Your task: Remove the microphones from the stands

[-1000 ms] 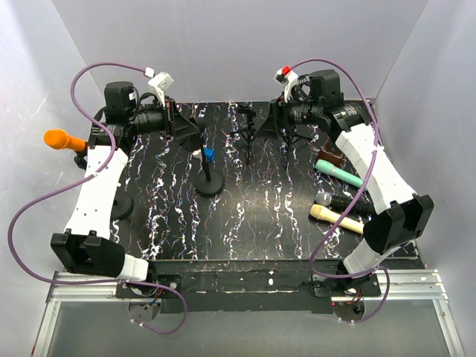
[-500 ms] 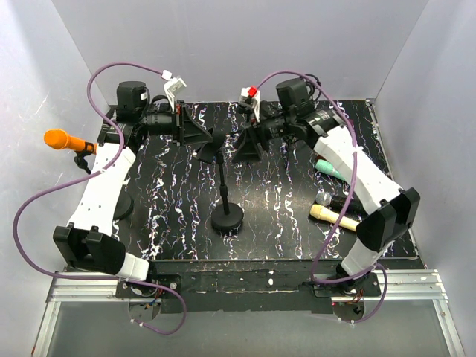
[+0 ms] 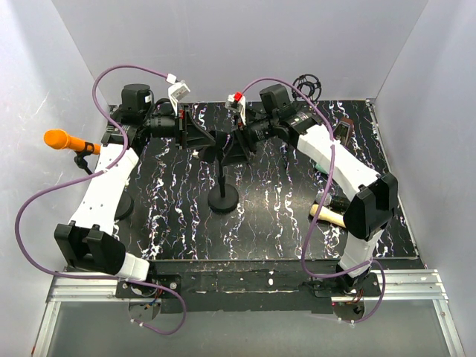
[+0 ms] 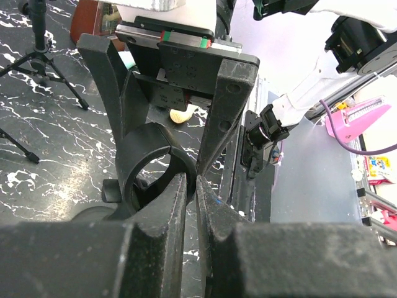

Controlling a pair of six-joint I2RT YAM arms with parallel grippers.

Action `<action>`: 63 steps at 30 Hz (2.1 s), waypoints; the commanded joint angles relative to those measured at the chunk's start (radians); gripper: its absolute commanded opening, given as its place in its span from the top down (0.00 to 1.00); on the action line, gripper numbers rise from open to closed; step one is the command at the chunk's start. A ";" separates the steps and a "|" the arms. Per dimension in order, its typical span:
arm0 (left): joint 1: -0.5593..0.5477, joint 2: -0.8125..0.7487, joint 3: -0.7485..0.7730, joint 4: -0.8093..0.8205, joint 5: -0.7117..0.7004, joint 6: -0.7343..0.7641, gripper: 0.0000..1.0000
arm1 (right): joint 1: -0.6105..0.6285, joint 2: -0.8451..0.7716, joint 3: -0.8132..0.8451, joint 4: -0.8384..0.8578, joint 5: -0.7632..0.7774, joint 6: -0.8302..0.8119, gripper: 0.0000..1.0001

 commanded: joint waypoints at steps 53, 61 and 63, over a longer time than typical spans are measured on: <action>-0.224 -0.102 -0.752 0.748 -0.429 0.155 0.39 | -0.146 -0.007 -0.314 0.648 -0.109 0.533 0.99; -0.260 0.033 -0.757 0.911 -0.486 0.100 0.45 | -0.146 -0.004 -0.320 0.638 -0.101 0.536 0.99; -0.272 0.050 -0.754 0.934 -0.491 0.087 0.45 | -0.146 -0.004 -0.320 0.633 -0.095 0.534 0.99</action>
